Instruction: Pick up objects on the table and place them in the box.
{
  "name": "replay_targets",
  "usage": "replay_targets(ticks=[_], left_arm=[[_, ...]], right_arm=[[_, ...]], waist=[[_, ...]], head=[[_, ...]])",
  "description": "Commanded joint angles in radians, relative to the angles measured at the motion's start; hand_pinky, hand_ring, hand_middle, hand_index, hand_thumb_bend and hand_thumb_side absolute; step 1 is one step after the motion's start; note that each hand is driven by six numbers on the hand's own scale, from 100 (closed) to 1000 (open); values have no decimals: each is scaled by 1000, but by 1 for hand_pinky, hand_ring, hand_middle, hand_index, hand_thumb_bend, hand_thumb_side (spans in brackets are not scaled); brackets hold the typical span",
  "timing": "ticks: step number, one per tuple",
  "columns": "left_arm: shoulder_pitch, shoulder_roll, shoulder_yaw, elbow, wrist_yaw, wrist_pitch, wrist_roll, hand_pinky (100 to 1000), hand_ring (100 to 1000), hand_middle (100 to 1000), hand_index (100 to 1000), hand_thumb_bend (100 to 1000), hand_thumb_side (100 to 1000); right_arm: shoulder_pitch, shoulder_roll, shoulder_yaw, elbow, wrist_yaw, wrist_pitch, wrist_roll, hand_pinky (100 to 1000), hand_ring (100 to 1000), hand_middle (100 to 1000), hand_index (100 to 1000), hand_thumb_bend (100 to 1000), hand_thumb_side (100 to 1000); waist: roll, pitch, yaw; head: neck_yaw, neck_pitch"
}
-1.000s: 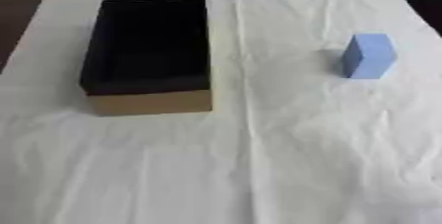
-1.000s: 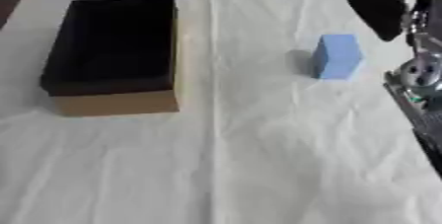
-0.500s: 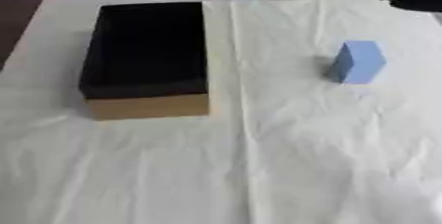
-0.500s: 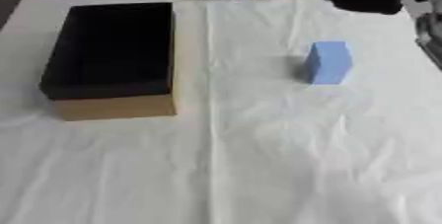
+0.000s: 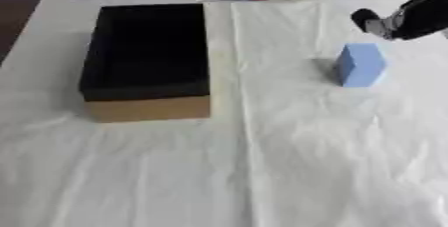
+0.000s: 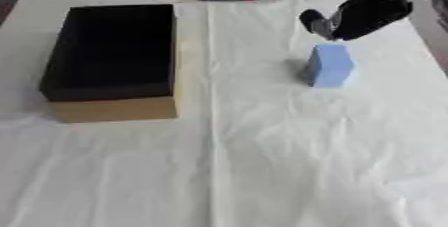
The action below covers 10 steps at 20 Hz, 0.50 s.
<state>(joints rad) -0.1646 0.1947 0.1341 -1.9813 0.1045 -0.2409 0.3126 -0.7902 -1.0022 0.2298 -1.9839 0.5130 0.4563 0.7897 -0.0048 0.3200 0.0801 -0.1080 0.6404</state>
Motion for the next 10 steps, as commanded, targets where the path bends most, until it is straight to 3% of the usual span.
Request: replay_targets(ticks=[1,7,10], left_arm=[[-2,26,3,-19,-4,4,-2,984,594,679,870,100,657],[-4,26,1,-19,-3,5,-8,984,593,677,868,100,655],[-4,26,0,-19,-3,6,-12,983,593,677,866,100,651]], right_arm=[[-17,-40,4,14,19,-11,106,969,972,929,985,321,100],[-17,-44,52,84,50,-32,117,994,986,967,1000,352,100],[-22,-46,77,115,86,-42,117,996,983,968,1000,448,100]], waist=[[-1,-19,-2],[-2,-19,1],[-2,-19,1]], head=[[-4,-1],[-10,-5],[-12,-7]])
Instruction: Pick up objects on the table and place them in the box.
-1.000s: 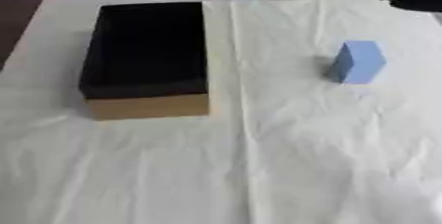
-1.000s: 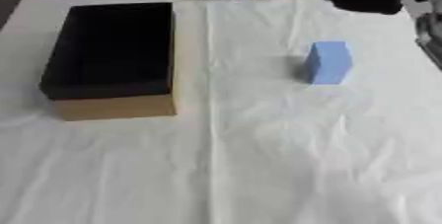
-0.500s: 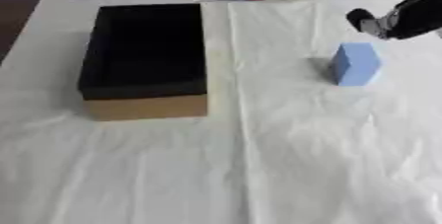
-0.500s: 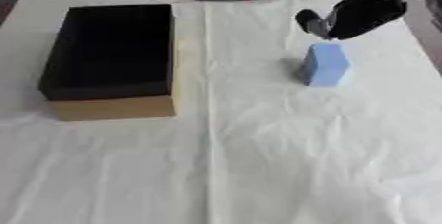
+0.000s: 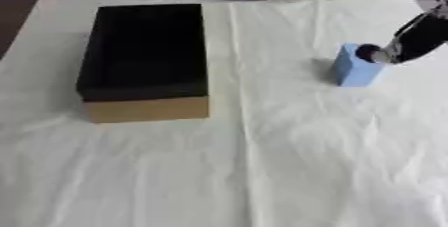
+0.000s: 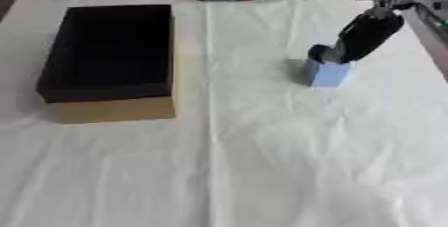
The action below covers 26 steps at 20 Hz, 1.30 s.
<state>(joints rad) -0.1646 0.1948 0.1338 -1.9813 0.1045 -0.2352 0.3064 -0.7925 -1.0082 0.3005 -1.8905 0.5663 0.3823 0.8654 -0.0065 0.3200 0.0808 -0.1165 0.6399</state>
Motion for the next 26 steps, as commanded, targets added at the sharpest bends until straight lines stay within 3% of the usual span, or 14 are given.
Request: replay_targets(ticks=[1,7,11,18,26], left_arm=[[-4,26,-1,-19,-3,1,-7,983,593,677,866,100,650],[-4,26,-1,-19,-4,1,-11,983,592,676,864,100,646],[-4,25,-2,-19,-5,2,-13,983,591,674,862,100,640],[-6,21,-5,-19,-3,4,-19,984,591,673,862,100,644],[-7,12,-7,-19,-2,9,-26,986,590,671,861,100,650]], right_arm=[[-22,-40,13,33,47,28,42,997,982,968,1000,462,100],[-38,-32,63,117,120,-3,42,995,984,974,1000,560,100],[-46,-25,79,159,179,-33,42,994,983,964,1000,619,172],[-67,9,100,270,249,-65,42,992,980,952,1000,628,188],[-95,60,95,413,244,-46,42,985,970,921,1000,562,203]], waist=[[-1,-18,1],[-1,-18,5],[-1,-15,5],[-1,-11,8],[5,-2,15]], head=[[-4,-6],[-7,-8],[-8,-8],[-12,-10],[-18,-14]])
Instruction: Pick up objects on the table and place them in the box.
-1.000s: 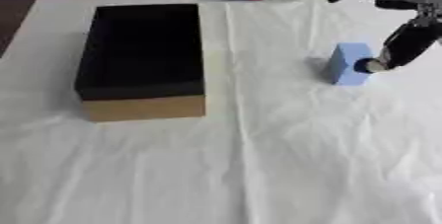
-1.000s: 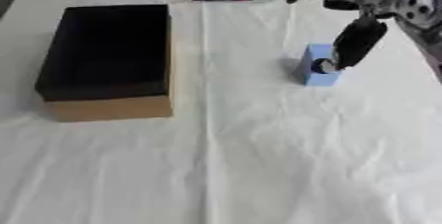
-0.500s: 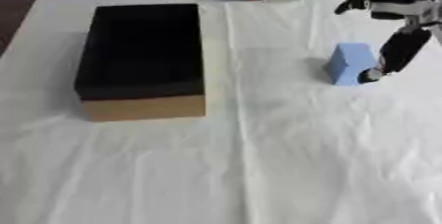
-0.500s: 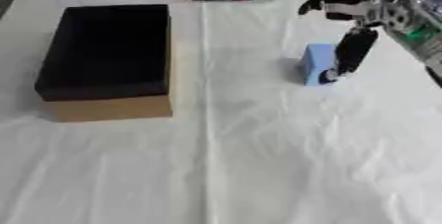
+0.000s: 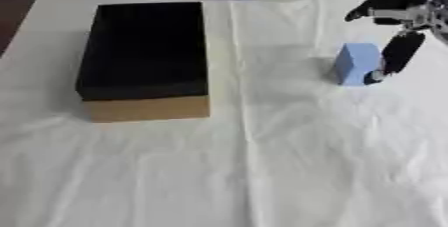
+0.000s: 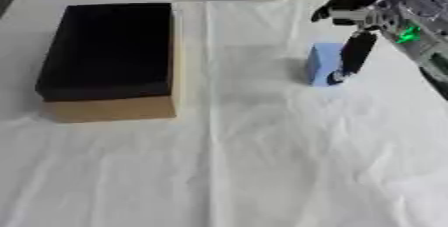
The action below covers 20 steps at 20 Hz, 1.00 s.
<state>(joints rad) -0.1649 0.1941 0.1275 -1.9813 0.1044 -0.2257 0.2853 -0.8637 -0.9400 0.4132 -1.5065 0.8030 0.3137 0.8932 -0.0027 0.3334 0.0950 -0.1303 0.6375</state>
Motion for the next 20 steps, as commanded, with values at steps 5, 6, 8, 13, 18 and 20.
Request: replay_targets(ticks=[5,6,8,13,18,20], left_arm=[[-6,8,-3,-19,-3,0,-12,985,590,668,861,100,650],[-6,7,-4,-19,-3,0,-13,985,590,668,861,100,651],[-6,5,-5,-19,-4,-1,-16,986,590,669,861,100,651],[-6,0,-6,-19,-6,0,-22,987,592,670,861,100,654],[-6,-3,-7,-19,-6,-1,-28,987,592,665,858,100,656],[-6,-3,-7,-19,-6,0,-29,987,594,665,858,100,656]], right_arm=[[-46,31,-33,98,16,40,14,980,968,902,1000,536,172],[-50,39,-34,115,18,42,14,978,967,900,1000,534,168],[-56,51,-37,152,23,43,14,977,966,894,1000,531,157],[-65,68,-38,218,23,32,14,975,962,891,1000,540,127],[-73,81,-31,260,29,13,14,967,953,865,992,482,100],[-78,84,-34,265,36,8,14,956,939,826,947,399,100]], waist=[[8,-11,4],[10,-10,5],[13,-7,7],[16,0,8],[17,5,9],[17,5,10]], head=[[-9,-15],[-9,-16],[-12,-19],[-15,-23],[-15,-23],[-17,-23]])
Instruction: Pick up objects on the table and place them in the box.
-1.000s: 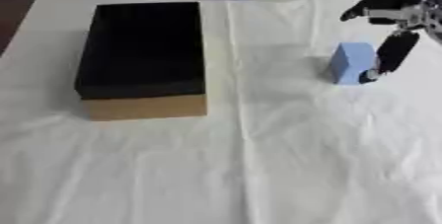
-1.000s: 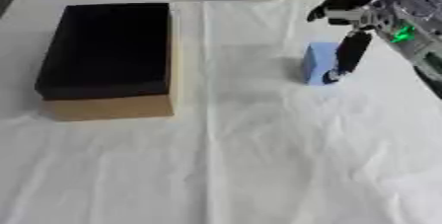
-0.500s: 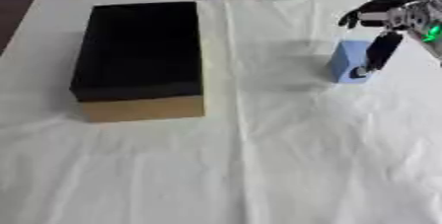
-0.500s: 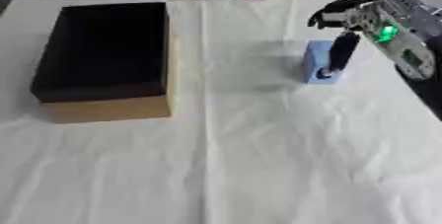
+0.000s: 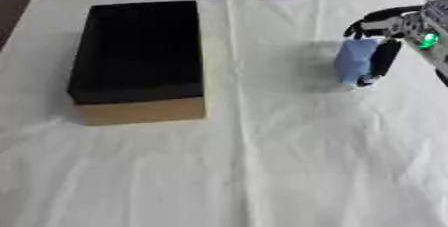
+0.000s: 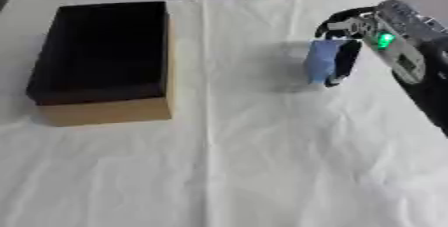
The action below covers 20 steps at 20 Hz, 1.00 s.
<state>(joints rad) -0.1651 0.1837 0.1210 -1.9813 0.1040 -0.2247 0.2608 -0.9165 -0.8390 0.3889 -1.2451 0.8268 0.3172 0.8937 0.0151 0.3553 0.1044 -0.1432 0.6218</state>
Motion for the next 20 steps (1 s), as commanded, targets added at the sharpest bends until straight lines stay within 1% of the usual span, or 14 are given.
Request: replay_targets(ticks=[1,3,4,5,6,9,11,12,16,20], left_arm=[[-5,7,-1,-19,-6,0,-5,988,594,665,858,100,657],[-5,7,-2,-19,-7,3,-9,988,595,666,858,100,656],[-5,7,-2,-19,-7,4,-10,988,596,666,858,100,655],[-5,7,-1,-19,-8,5,-11,988,597,666,858,100,655],[-5,7,-1,-19,-8,5,-11,988,597,666,858,100,654],[-5,8,-1,-19,-8,7,-14,988,598,666,857,100,654],[-6,9,-1,-19,-9,7,-17,988,599,666,857,100,653],[-6,9,-1,-19,-9,8,-18,988,599,666,857,100,653],[-6,11,0,-19,-8,8,-18,988,599,667,857,100,652],[-6,15,1,-19,-6,7,-16,987,600,667,857,100,649]], right_arm=[[-27,-15,-11,3,14,4,13,949,929,801,922,349,100],[-33,-15,-21,-18,18,7,13,925,888,709,819,279,100],[-37,-15,-29,-36,21,12,13,920,879,685,798,242,100],[-40,-16,-34,-52,23,18,13,904,858,635,755,125,100],[-42,-17,-41,-71,23,27,13,898,849,616,737,100,100],[-48,-20,-53,-115,29,58,13,879,821,559,685,100,100],[-53,-20,-56,-130,39,69,13,874,817,533,652,100,100],[-57,-20,-59,-136,44,71,13,869,809,527,634,100,100],[-75,-17,-78,-176,64,74,13,859,796,514,616,100,100],[-109,-8,-74,-226,76,58,13,847,786,505,600,100,100]], waist=[[-1,-17,0],[0,-18,-1],[-1,-18,-2],[-1,-19,-2],[-1,-19,-3],[-2,-22,-4],[-3,-23,-4],[-4,-25,-5],[-5,-30,-7],[-7,-38,-8]], head=[[-4,-7],[-3,-7],[-2,-7],[-3,-6],[-2,-6],[-3,-7],[-2,-8],[-2,-8],[-1,-7],[-3,-4]])
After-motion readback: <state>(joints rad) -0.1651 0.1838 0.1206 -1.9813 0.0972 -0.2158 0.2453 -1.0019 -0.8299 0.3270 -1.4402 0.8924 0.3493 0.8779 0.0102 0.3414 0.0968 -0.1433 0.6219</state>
